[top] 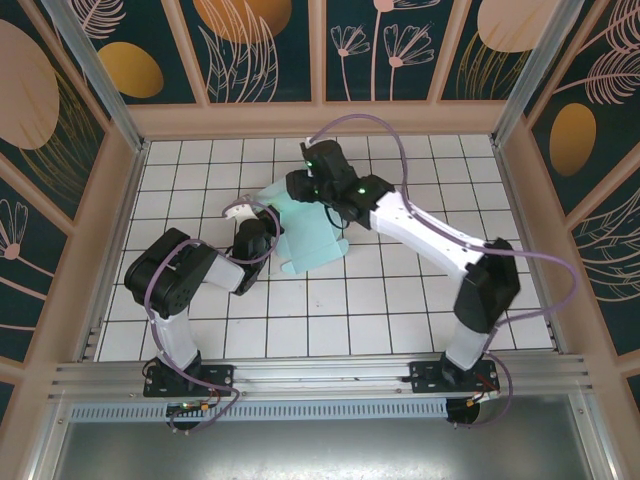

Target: Fold the paper box

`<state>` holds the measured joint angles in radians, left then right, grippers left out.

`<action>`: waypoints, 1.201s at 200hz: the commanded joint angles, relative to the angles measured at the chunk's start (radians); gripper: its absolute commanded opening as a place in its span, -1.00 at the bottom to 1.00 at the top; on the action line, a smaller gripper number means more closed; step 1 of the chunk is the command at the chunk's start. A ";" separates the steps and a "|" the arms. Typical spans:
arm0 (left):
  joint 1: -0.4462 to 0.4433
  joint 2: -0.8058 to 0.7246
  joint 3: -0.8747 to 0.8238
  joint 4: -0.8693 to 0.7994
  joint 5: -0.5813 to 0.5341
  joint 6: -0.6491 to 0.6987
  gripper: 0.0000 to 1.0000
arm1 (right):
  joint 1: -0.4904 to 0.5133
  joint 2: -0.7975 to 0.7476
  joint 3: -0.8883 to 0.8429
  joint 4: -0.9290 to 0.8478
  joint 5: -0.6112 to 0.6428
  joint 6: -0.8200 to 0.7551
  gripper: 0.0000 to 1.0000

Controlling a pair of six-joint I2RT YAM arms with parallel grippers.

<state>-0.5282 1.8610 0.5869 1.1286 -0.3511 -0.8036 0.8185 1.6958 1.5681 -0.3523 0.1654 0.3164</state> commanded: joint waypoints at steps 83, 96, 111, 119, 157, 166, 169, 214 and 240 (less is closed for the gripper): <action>0.004 -0.082 0.047 -0.065 0.275 0.115 -1.00 | -0.417 -0.392 -0.417 0.309 -0.655 -0.041 0.04; 0.003 -0.080 0.052 -0.059 0.302 0.093 -1.00 | -0.439 -0.387 -0.432 0.298 -0.713 -0.101 0.04; 0.004 -0.079 0.061 -0.045 0.354 0.070 -1.00 | -0.459 -0.379 -0.442 0.274 -0.708 -0.153 0.04; 0.004 -0.077 0.067 -0.040 0.382 0.064 -1.00 | -0.467 -0.371 -0.441 0.263 -0.723 -0.176 0.03; 0.003 -0.077 0.085 -0.060 0.405 0.048 -1.00 | -0.461 -0.338 -0.437 0.274 -0.872 -0.203 -0.05; 0.003 -0.077 0.089 -0.066 0.407 0.044 -1.00 | -0.454 -0.334 -0.442 0.276 -0.869 -0.204 -0.06; 0.004 -0.077 0.091 -0.068 0.407 0.043 -1.00 | -0.453 -0.330 -0.442 0.275 -0.866 -0.207 -0.06; 0.004 -0.064 0.119 -0.112 0.413 0.032 -1.00 | -0.393 -0.294 -0.432 0.238 -0.832 -0.243 -0.12; 0.003 -0.055 0.126 -0.112 0.423 0.026 -1.00 | -0.343 -0.262 -0.408 0.207 -0.779 -0.275 -0.13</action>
<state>-0.5282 1.7977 0.6857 1.0153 0.0467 -0.7570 0.4324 1.4040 1.1362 -0.1059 -0.6510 0.0948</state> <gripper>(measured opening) 0.075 0.437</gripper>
